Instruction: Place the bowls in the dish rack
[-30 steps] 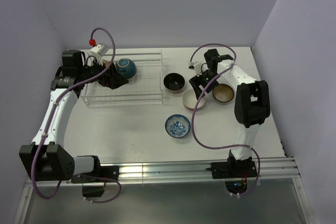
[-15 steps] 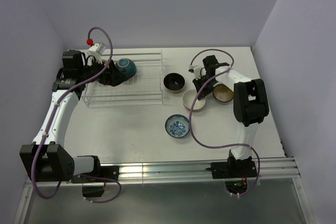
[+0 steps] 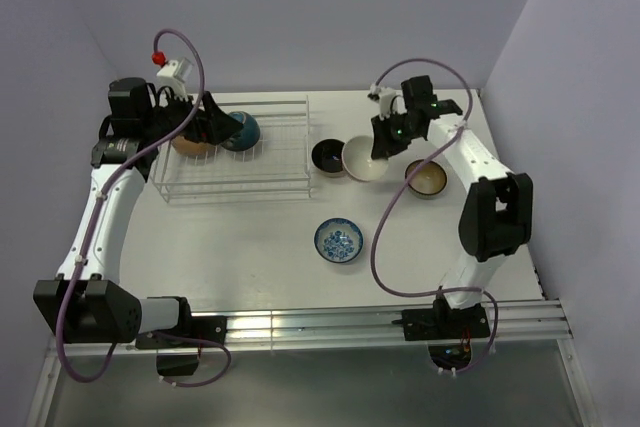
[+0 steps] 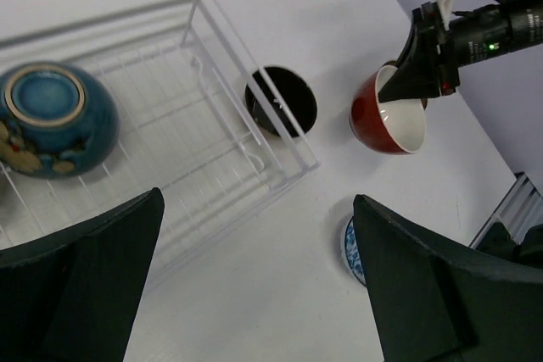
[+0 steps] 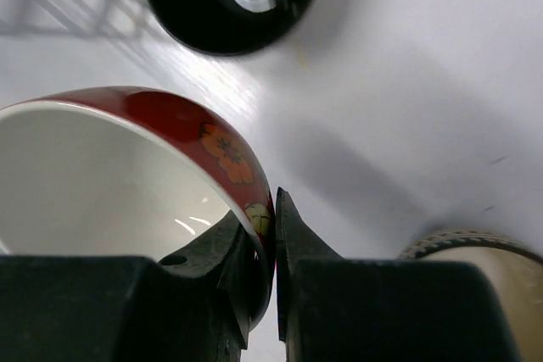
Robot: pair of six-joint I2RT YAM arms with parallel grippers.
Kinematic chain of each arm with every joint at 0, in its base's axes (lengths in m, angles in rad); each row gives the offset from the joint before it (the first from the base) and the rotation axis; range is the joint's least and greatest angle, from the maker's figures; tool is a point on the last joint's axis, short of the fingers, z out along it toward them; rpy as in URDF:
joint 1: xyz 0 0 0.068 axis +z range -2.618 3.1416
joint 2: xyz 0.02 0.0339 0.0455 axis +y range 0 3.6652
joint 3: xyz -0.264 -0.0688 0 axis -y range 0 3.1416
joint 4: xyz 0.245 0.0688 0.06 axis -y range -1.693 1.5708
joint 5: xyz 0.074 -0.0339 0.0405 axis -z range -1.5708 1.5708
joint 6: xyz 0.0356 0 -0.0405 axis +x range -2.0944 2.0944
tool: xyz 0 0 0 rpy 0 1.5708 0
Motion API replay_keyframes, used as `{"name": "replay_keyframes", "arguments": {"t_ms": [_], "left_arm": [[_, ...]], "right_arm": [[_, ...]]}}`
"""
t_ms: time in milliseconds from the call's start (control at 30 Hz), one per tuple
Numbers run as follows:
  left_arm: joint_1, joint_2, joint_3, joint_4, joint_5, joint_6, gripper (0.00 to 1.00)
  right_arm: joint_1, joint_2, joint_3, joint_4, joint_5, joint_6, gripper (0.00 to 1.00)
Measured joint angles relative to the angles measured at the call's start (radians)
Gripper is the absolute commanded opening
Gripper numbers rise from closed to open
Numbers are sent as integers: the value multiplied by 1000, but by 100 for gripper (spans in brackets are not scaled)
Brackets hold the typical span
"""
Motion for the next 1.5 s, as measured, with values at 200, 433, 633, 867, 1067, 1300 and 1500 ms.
{"name": "replay_keyframes", "arguments": {"t_ms": [200, 433, 633, 867, 1067, 1300, 1500], "left_arm": [[-19, 14, 74, 72, 21, -103, 99], [-169, 84, 86, 206, 76, -279, 100], [-301, 105, -6, 370, 124, -472, 99], [-446, 109, -63, 454, 73, -582, 99], [-465, 131, -85, 520, 61, -670, 99], [-489, 157, -87, 521, 33, -702, 99], [-497, 190, -87, 521, 10, -742, 100]], "right_arm": [[-17, -177, 108, 25, -103, 51, 0], [-23, -260, 66, 122, -274, 140, 0], [-24, -274, -45, 206, -367, 241, 0], [-24, -274, -83, 272, -408, 328, 0], [-19, -275, -95, 304, -407, 361, 0], [-8, -277, -124, 324, -404, 385, 0], [20, -277, -134, 327, -395, 386, 0]]}}
